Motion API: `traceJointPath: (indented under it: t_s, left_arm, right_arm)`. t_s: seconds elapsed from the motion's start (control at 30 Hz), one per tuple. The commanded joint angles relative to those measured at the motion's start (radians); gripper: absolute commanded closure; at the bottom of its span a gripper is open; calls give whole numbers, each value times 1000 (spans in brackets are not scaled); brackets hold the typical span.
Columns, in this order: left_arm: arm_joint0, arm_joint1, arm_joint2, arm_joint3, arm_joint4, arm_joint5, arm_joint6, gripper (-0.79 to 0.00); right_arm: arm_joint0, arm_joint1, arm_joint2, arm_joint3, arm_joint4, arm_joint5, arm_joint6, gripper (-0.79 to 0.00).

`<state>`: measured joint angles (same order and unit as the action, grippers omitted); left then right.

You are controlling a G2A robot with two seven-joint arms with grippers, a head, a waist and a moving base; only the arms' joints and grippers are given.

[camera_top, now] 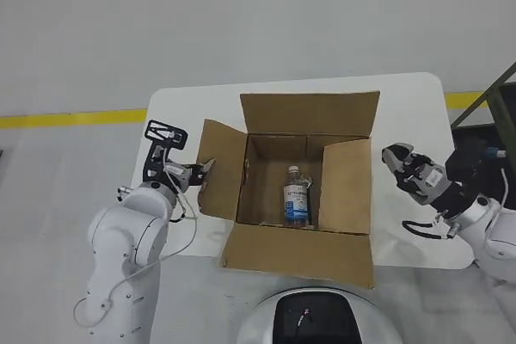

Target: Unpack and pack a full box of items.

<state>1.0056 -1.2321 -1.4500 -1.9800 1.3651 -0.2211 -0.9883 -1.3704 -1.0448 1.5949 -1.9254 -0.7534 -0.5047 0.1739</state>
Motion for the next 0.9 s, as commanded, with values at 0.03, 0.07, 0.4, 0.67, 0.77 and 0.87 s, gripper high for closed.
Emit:
traceJointPath:
  t_s: [0.03,0.07,0.4,0.67,0.77,0.87]
  left_arm:
    - [13,2,-4,-3,-6,0,7,-785]
    - [18,2,-6,-4,-13,1,9,-785]
    - [57,8,-19,-34,-37,4,22,-785]
    - [68,12,-21,-43,-51,2,28,-785]
    - [69,13,-24,-42,-54,0,28,-785]
    - [69,15,-26,-40,-57,-1,29,-785]
  right_arm:
    - [85,-1,-24,34,6,10,30,0]
    - [117,-2,-39,49,-3,12,38,0]
    - [453,-37,-291,327,-84,63,107,0]
    - [592,-70,-407,501,-117,173,114,0]
    - [611,-78,-432,542,-110,188,119,0]
    - [624,-84,-448,573,-100,196,137,0]
